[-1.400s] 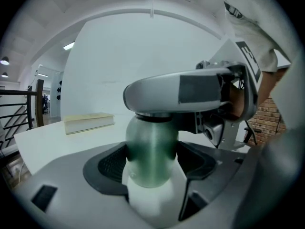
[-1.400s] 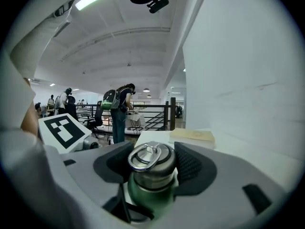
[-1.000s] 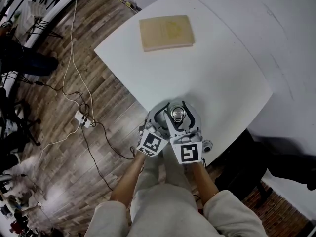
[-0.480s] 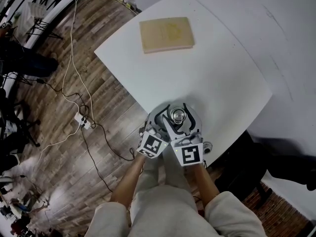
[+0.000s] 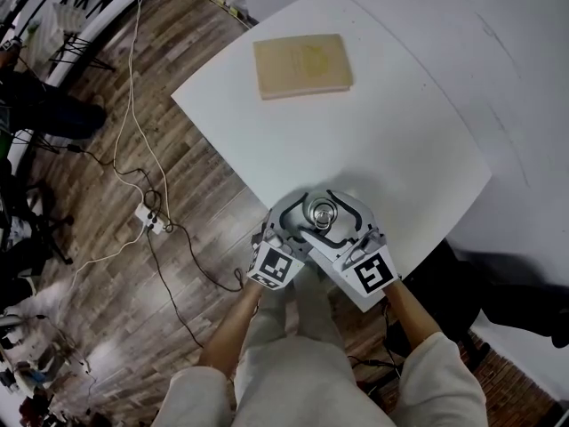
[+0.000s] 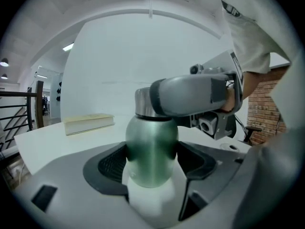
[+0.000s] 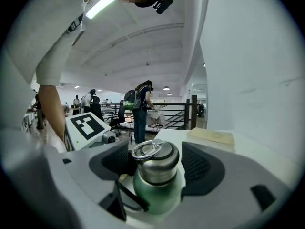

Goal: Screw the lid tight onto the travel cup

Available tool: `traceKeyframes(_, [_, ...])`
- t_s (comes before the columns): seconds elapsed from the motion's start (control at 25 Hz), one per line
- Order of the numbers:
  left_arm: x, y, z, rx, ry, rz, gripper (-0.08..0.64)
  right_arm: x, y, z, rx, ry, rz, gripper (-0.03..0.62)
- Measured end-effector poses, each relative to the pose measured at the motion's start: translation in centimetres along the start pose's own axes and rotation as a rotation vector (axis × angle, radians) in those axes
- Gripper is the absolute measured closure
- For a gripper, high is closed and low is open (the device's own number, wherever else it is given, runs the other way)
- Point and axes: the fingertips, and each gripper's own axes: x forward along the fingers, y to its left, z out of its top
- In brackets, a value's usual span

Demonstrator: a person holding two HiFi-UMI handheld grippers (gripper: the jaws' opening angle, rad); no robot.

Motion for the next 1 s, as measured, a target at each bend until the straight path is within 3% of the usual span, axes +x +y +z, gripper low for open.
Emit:
traceKeyframes(0.28, [0.0,0.0,0.0,0.001,0.002,-0.001,0.225,0.1,0.7,-0.4,-0.082,0.058,0.14,0.261])
traceKeyframes(0.64, [-0.3,-0.1,0.2,0.004,-0.004,0.0,0.225,0.3,0.8,0.1,-0.113,0.066,0.24,0.301])
traceKeyframes(0.8, [-0.5,-0.1,0.2,0.006,-0.005,0.001,0.225,0.3,0.9,0.1,-0.105,0.068,0.248,0.319])
traceKeyframes(1.0, [-0.3,0.0,0.2,0.004,-0.002,0.004,0.225,0.5,0.4,-0.1,-0.088,0.052,0.171,0.322])
